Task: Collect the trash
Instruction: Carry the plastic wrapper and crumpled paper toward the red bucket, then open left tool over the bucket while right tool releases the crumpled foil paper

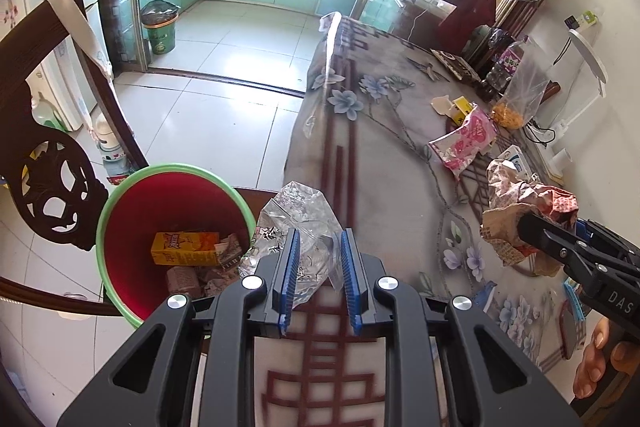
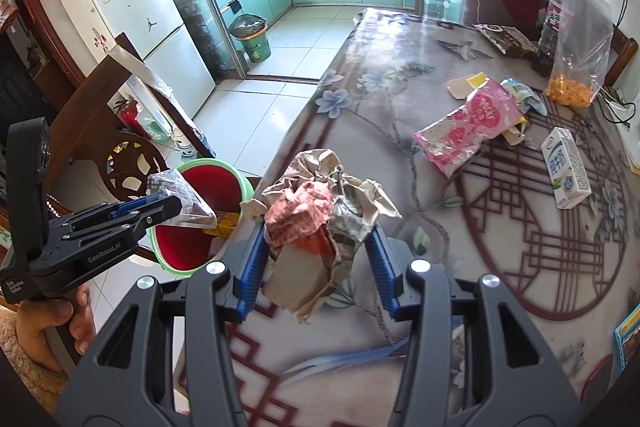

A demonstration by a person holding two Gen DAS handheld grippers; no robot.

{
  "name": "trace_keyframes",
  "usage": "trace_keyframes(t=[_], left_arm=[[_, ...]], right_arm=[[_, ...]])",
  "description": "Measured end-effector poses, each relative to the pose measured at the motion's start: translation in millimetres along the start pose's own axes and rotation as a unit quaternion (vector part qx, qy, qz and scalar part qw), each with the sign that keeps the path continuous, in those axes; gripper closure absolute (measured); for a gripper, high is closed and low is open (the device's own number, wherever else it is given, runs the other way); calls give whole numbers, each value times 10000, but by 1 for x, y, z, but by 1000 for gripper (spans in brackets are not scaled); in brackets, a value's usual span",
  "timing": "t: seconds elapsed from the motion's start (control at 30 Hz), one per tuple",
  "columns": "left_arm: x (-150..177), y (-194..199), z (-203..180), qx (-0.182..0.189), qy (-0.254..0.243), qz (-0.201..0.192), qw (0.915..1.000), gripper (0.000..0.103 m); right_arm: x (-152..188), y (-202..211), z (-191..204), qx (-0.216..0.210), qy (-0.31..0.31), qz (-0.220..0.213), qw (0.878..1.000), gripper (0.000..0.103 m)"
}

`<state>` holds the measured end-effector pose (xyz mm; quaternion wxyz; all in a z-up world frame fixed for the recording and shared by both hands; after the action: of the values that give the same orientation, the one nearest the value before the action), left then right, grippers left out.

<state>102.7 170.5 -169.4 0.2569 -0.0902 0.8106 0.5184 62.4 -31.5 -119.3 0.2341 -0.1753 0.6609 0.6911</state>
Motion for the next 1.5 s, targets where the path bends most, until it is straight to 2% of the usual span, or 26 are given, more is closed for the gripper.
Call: trace_keyframes(t=[0.47, 0.87, 1.33, 1.5], left_arm=[[-9, -10, 54, -241, 273, 144, 9992, 84], [-12, -29, 106, -443, 688, 368, 9960, 84], [5, -50, 166, -778, 1170, 723, 9874, 84], [9, -53, 177, -805, 1233, 787, 9860, 84]], right_arm=[[-20, -21, 46, -206, 249, 86, 9994, 56], [-38, -48, 100, -498, 737, 242, 9957, 56], [-42, -84, 158, -818, 1316, 625, 9859, 56], [-41, -107, 177, -911, 1517, 877, 9803, 56]])
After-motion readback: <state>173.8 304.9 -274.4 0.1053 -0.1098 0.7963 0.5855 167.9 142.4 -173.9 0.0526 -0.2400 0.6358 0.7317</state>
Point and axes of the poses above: each gripper's, at about its wrist camera, not at the fingertips, and y roughly against the way its jaws point, z to its left, x to its underside, the point moved 1 cm from there along -y, roughly the way its jaws point, and after that the axes turned 6 degrees about x, right-handed, at the moved point
